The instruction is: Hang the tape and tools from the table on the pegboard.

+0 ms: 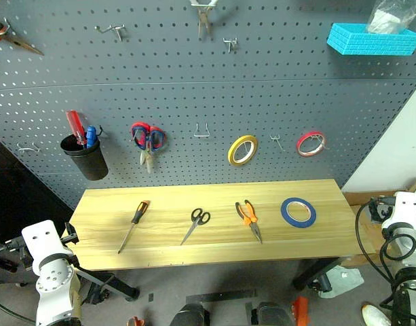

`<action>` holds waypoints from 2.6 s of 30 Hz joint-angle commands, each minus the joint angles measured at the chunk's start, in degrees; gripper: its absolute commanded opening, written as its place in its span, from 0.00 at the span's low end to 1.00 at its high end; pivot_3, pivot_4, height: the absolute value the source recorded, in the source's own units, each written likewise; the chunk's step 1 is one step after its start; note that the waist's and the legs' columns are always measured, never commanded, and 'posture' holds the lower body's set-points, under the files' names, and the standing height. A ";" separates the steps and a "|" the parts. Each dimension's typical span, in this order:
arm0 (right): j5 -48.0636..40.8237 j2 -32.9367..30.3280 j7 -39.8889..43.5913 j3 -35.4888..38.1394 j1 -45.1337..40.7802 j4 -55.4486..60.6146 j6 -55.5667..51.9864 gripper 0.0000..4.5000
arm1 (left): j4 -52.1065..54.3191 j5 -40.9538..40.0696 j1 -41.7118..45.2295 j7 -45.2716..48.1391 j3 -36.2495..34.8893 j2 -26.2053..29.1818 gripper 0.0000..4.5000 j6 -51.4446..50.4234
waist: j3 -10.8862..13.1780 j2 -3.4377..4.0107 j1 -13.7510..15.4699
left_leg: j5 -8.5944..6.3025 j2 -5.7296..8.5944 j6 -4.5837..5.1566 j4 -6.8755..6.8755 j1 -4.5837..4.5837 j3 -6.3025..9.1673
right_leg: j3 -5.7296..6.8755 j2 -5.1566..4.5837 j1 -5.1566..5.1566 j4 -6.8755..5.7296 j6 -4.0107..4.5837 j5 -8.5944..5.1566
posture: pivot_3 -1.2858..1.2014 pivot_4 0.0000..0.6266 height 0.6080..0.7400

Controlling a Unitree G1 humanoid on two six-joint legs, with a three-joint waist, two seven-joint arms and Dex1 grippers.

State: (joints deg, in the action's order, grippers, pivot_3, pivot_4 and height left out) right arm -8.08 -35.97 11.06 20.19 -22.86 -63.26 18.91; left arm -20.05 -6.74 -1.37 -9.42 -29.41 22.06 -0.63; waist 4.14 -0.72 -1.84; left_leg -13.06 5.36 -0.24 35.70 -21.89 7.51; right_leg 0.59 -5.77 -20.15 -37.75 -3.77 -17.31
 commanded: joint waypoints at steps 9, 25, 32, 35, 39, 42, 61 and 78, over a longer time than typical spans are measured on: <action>0.46 -0.81 1.51 -0.45 -0.91 1.47 1.71 0.89 | 1.01 -2.86 -0.76 0.05 -3.12 0.42 1.00 1.28 | 0.01 0.00 -0.01 | -0.03 0.00 0.02 0.00 0.00 -0.02 | -0.01 -0.02 -0.01 0.01 0.00 -0.01 | 0.50 0.09 1.00; -0.04 4.41 14.32 -7.72 5.65 26.52 -5.81 0.89 | 12.10 -5.67 -4.40 4.07 -3.59 -0.50 1.00 -1.78 | 1.02 0.07 0.06 | -0.08 -0.05 0.01 0.02 -0.05 0.01 | -0.03 -0.20 -0.10 0.02 0.01 -0.01 | 0.50 0.18 1.00; -2.51 4.81 20.06 -12.37 10.01 47.78 -20.25 0.89 | 26.57 -6.94 -6.05 10.28 3.05 0.53 1.00 -12.09 | 4.55 0.11 0.23 | -0.08 -0.06 0.02 0.05 -0.19 0.06 | 0.03 -0.24 -0.17 0.01 0.02 -0.02 | 0.49 0.33 1.00; -2.34 3.61 22.87 -15.46 11.57 56.66 -27.76 0.89 | 31.29 -7.73 -4.95 15.36 6.58 2.56 1.00 -15.33 | 5.74 0.06 0.26 | -0.07 -0.08 0.02 0.13 -0.74 0.07 | 0.05 -0.24 -0.59 -0.04 0.05 0.00 | 0.49 0.39 1.00; -2.45 1.68 25.19 -19.16 10.95 65.98 -39.72 0.89 | 36.74 -11.44 0.30 26.39 13.60 7.15 1.00 -20.28 | 8.00 0.01 0.22 | -0.06 -0.05 0.02 0.18 -1.24 0.03 | 0.04 -0.31 -1.17 -0.21 0.08 0.02 | 0.48 0.47 1.00; -2.99 0.65 25.92 -20.39 9.97 69.66 -46.91 0.89 | 38.29 -13.93 4.56 32.73 17.43 9.69 1.00 -23.35 | 9.57 0.04 -0.07 | -0.07 -0.05 0.04 0.23 -1.44 0.01 | 0.06 -0.34 -1.29 -0.17 0.09 0.03 | 0.47 0.52 1.00; 6.74 1.21 25.84 -28.98 -3.41 47.58 -46.80 0.89 | 31.12 -20.16 23.53 71.05 34.86 15.58 1.00 -24.11 | 15.48 -0.58 -3.14 | 0.00 -0.13 -0.08 0.40 -2.20 -0.41 | 0.09 -0.40 -2.11 -0.38 0.08 0.03 | 0.45 0.64 1.00; 14.64 0.88 34.50 -36.24 -8.92 33.10 -39.18 0.32 | 31.04 -15.80 22.50 76.86 35.31 16.74 1.00 -14.11 | 16.30 -0.87 -3.28 | -0.01 -0.15 -0.06 0.47 -2.18 -0.55 | 0.15 -0.40 -2.14 -0.38 0.01 0.07 | 0.45 0.59 1.00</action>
State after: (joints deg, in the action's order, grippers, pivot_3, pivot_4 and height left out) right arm 3.58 -34.48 45.87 -13.52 -34.08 -28.43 -22.85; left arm 8.49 -21.24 22.48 67.81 8.24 38.44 -15.52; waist 20.43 -1.58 -5.12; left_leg -13.07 5.21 -0.30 36.17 -24.06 6.96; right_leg 0.74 -6.17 -22.29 -38.14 -3.75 -17.24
